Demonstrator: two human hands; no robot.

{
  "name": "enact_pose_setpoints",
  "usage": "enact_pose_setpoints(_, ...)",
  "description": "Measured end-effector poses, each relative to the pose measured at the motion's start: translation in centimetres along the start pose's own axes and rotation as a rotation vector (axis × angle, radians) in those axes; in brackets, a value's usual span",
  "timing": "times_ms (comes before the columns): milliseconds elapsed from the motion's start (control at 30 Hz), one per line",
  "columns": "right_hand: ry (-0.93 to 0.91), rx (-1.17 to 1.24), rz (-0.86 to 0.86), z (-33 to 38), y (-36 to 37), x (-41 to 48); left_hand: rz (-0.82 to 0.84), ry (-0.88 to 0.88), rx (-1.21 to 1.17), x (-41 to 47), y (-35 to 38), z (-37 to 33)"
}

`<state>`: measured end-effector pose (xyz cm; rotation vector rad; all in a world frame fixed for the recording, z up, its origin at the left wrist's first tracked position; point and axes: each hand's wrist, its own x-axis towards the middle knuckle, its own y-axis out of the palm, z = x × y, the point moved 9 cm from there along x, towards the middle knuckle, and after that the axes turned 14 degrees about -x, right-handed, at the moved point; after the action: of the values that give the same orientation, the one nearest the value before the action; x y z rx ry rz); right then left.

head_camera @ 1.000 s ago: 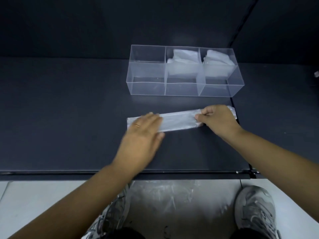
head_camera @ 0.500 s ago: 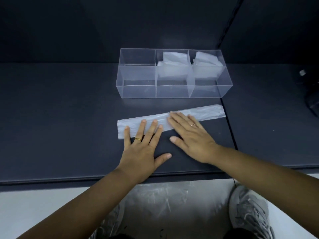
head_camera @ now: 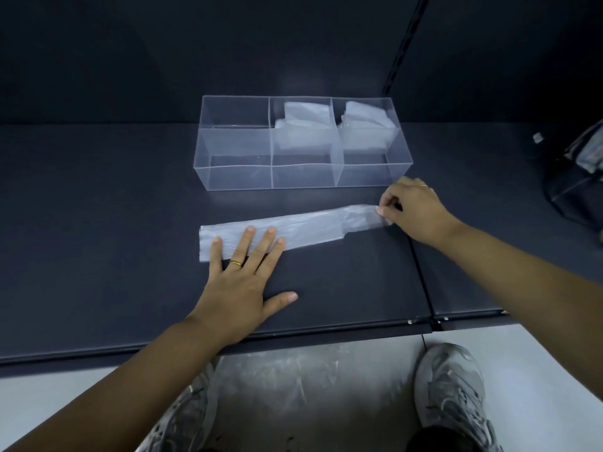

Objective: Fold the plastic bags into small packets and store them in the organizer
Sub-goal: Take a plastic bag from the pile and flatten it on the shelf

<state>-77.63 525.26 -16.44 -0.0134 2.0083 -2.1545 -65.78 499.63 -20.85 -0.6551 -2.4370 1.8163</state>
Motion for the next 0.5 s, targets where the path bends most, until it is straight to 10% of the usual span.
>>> enact_pose_setpoints(333,0.389,1.013,0.487,0.3,3.1,-13.2,-0.022,0.302,-0.317,0.8,-3.3,-3.6)
enact_pose_setpoints(500,0.256,1.267,0.732,5.3,1.1,-17.5,-0.02,0.423,-0.629,-2.1,-1.6,-12.8)
